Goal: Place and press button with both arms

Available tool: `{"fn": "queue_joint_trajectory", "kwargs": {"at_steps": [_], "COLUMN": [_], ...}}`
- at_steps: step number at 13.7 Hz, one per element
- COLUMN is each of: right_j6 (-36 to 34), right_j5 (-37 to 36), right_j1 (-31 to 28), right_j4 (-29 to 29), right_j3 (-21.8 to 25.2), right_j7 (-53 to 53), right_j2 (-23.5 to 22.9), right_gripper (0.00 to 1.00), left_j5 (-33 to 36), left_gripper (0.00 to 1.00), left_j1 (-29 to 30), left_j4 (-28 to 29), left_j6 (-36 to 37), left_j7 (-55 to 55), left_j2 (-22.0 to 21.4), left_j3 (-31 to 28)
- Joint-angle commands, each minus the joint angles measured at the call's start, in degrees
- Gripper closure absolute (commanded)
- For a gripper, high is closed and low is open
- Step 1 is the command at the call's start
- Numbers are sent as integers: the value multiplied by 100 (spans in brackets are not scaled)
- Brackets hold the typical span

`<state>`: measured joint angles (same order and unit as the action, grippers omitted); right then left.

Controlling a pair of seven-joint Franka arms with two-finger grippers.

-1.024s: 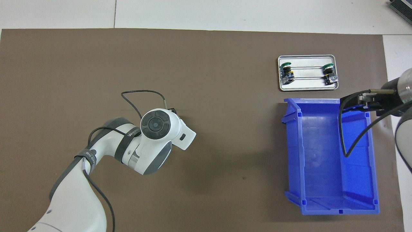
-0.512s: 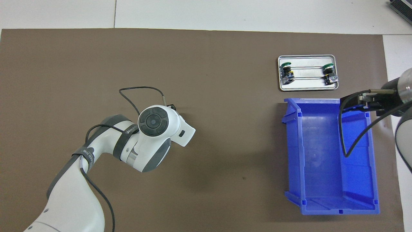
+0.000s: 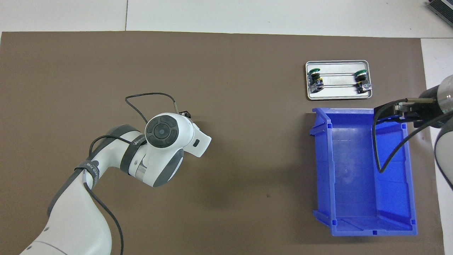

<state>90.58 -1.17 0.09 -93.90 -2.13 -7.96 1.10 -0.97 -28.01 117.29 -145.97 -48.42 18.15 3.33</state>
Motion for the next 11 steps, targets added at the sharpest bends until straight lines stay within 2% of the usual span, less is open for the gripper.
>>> {"fn": "queue_joint_trajectory", "kwargs": {"at_steps": [1,7,8,11], "right_j6": [100,100,100,100], "right_j5": [91,91,91,91], "right_j1": [-62,-62,-62,-62], "right_j4": [-181,-181,-181,-181], "right_j3": [-51,-51,-51,-51], "right_j7": [101,101,101,101], "right_j2": [154,154,154,154], "right_gripper": [0,0,0,0], "left_j5": [-481,-1878,-2081,-2835], "left_gripper": [100,100,97,96], "left_j1": [129,330,357,471], "left_j4": [-31,-13,-5,22], "left_j6": [-133,-151,-151,-151], "left_j7": [-395,-1564,-1748,-2486], "left_j2": [39,-5,-14,-22], "left_j3": [54,63,63,63]}}
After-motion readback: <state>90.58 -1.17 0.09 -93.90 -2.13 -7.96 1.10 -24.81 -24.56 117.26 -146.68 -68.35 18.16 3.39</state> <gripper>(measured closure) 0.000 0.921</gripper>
